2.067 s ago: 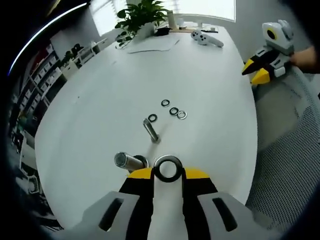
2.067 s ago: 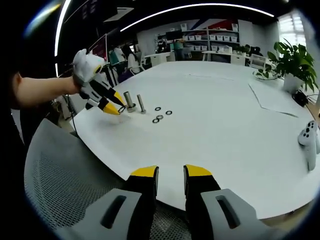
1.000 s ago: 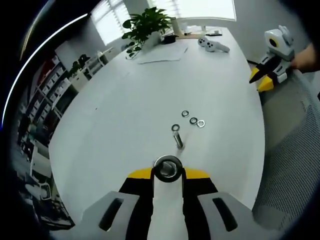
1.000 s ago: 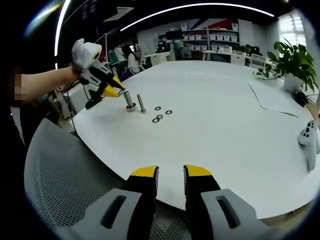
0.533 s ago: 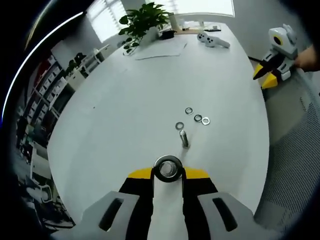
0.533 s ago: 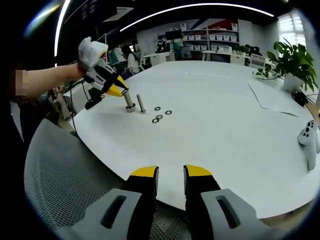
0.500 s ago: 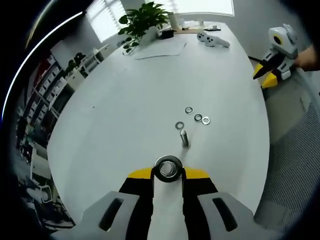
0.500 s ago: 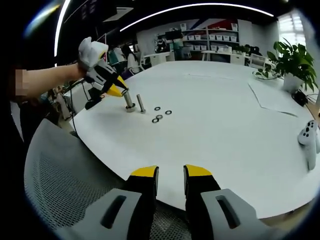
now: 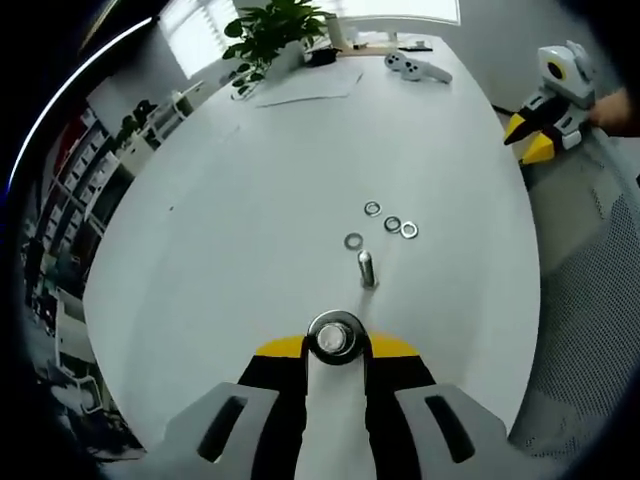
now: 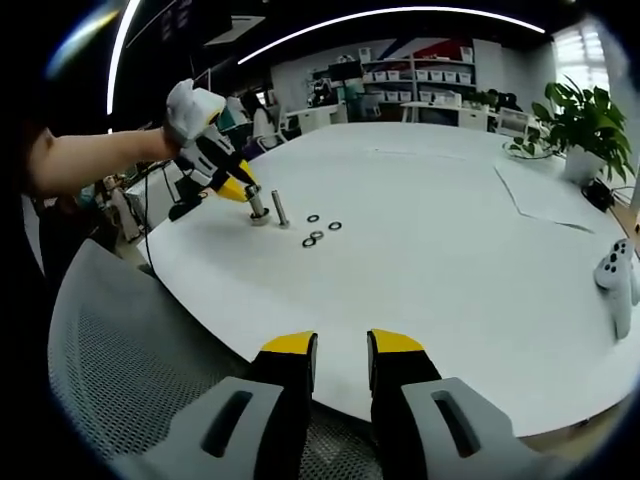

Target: Place the washer onto the threaded stud by aligning its center hole with the stud, sliding it down to the base, and recovering from edge contact or off-axis alignment until the washer reaches the visible bottom stop.

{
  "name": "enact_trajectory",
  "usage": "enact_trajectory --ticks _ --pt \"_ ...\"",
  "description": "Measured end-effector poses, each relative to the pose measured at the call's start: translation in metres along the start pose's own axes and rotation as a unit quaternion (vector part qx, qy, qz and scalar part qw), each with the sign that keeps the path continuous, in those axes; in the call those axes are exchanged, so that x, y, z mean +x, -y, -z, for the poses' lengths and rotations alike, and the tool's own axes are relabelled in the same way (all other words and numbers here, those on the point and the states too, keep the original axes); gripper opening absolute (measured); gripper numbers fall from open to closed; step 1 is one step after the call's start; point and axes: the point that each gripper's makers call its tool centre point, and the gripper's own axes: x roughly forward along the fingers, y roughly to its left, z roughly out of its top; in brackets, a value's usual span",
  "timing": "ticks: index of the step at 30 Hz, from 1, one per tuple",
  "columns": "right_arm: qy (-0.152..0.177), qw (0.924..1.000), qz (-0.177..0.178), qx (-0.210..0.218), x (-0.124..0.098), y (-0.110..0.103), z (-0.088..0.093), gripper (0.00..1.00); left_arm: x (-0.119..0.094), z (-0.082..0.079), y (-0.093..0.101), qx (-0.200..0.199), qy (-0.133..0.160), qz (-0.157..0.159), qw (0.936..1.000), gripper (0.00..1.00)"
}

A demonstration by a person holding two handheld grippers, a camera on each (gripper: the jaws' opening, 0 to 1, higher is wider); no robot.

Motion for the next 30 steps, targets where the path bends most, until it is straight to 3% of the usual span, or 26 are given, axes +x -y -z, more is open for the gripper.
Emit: enact_trajectory --ticks 15,30 --pt "0.003 1.0000 0.004 0.003 -0.001 0.001 -0.001 0.23 0.029 0.014 0.006 -0.003 -0.031 0.027 0.9992 0.18" --pt "0.008 0.9999 0.006 0.005 -0.001 0.002 -0.002 0.23 0.028 0.017 0.007 -0.022 -0.024 0.035 0.9989 0.21"
